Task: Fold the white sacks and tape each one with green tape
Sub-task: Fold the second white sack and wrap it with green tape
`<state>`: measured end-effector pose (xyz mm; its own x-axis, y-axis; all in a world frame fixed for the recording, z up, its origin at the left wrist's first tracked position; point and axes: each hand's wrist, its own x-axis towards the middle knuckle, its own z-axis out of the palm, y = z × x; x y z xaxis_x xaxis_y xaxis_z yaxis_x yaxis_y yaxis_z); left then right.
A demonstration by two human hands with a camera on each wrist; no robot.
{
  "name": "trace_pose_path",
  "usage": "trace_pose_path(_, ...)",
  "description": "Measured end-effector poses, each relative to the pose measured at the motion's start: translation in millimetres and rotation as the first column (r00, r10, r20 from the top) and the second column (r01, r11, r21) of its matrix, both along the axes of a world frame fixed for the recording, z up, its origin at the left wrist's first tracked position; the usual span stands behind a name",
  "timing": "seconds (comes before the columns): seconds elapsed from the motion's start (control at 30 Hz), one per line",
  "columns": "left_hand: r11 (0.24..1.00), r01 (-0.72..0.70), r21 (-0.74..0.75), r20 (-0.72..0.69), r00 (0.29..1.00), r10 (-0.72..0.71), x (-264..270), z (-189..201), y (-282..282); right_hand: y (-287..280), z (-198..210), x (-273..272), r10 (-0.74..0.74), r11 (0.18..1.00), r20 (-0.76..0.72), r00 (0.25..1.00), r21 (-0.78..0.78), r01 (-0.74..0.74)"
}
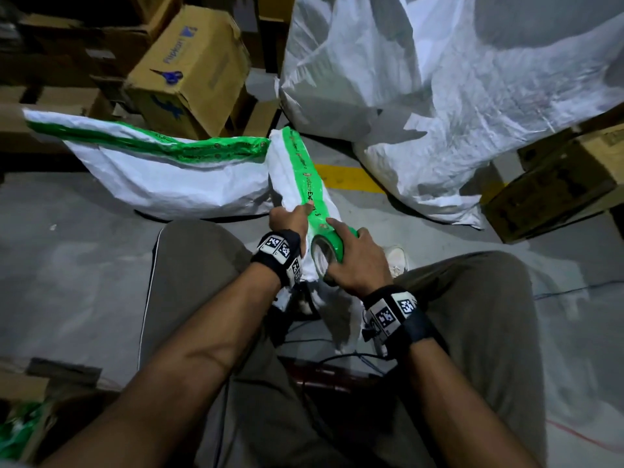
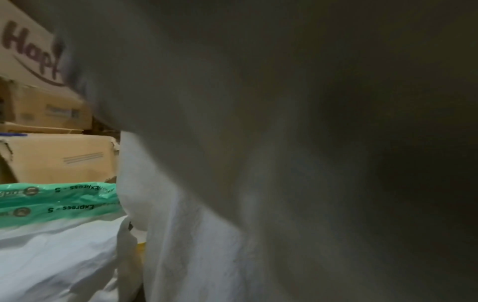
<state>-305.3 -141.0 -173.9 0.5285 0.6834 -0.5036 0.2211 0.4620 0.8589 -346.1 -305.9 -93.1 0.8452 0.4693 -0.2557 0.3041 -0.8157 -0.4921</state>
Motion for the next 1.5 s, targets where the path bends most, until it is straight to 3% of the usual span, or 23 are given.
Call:
trace_pose_path(0.1,1.000,0.017,-0.006,-0.038,0.999,-0.017,5.8,2.5,-0.8,-3.9,-2.9,4.8,0.121,0.981,-0.103,0.987,-0.137,-0.134)
trace_pose_path(0.2,0.998,0.053,-0.045,-0.064,0.996,-0.056,15.2,-22.3,5.2,-8.3,-6.3,5.7,0.184,0.962,-0.254,0.950,-0.153,-0.227)
trace_pose_path(0.33,0.962,0.169,-0.214,-0.105,0.975,-0.194,3.3,21.1,0.1,-9.9,-18.6,-6.4,0.168,0.983,-0.196,0.966,-0.045,-0.180)
trace_pose_path(0.4,0.870,0.345,-0.351,-0.043,0.923,-0.383,-5.1,39.1,-1.0,-9.4,-27.9,-20.5,0.102,0.995,-0.096,0.990,0.024,-0.100)
trace_pose_path(0.53,0.645,0.522,-0.557,0.119,0.820,-0.560,-20.1,60.5,6.3,-6.7,-40.4,-26.1,0.066,0.997,0.021,0.998,0.034,-0.067)
trace_pose_path(0.7,0.600,0.728,-0.331,0.094,0.659,-0.747,-42.7,63.6,-6.2,-8.9,-43.7,-11.0,0.110,0.989,-0.089,0.990,-0.092,-0.118)
trace_pose_path(0.73,0.616,0.731,-0.294,0.103,0.665,-0.739,-46.8,59.4,-12.9,-9.2,-42.6,-9.9,0.119,0.985,-0.097,0.988,-0.114,-0.130)
trace_pose_path(0.87,0.815,0.575,-0.065,-0.066,0.813,-0.579,-53.8,28.4,-30.0,-10.5,-36.9,-9.2,0.111,0.975,-0.107,0.988,-0.180,-0.129)
trace_pose_path(1.0,0.866,0.485,0.120,-0.099,0.874,-0.476,-39.0,-34.5,-25.3,-16.6,-25.6,-9.4,-0.025,0.996,-0.122,0.992,-0.092,0.013)
trace_pose_path(1.13,0.920,0.355,0.165,-0.053,0.935,-0.351,-38.0,-2.0,-30.3,-20.1,-7.3,-16.7,-0.053,0.998,-0.103,0.993,-0.026,0.051)
trace_pose_path(1.2,0.943,0.303,0.136,-0.031,0.953,-0.302,-39.9,28.0,-37.4,-19.1,-0.3,-17.2,-0.023,1.000,-0.110,0.994,-0.016,0.021)
trace_pose_path(1.33,0.978,0.205,0.045,0.019,0.978,-0.206,-38.8,50.0,-49.3,-20.2,3.8,-8.6,0.080,0.992,-0.197,0.977,-0.077,-0.096)
trace_pose_path(1.43,0.959,0.189,-0.211,0.024,0.982,-0.188,-40.1,55.4,-53.2,-21.1,-1.1,-12.1,0.124,0.983,-0.201,0.972,-0.108,-0.148)
trace_pose_path(1.5,0.873,0.276,-0.403,0.075,0.960,-0.269,-39.9,64.9,-52.3,-18.9,-6.6,-20.4,0.043,0.997,-0.087,0.995,-0.060,-0.048)
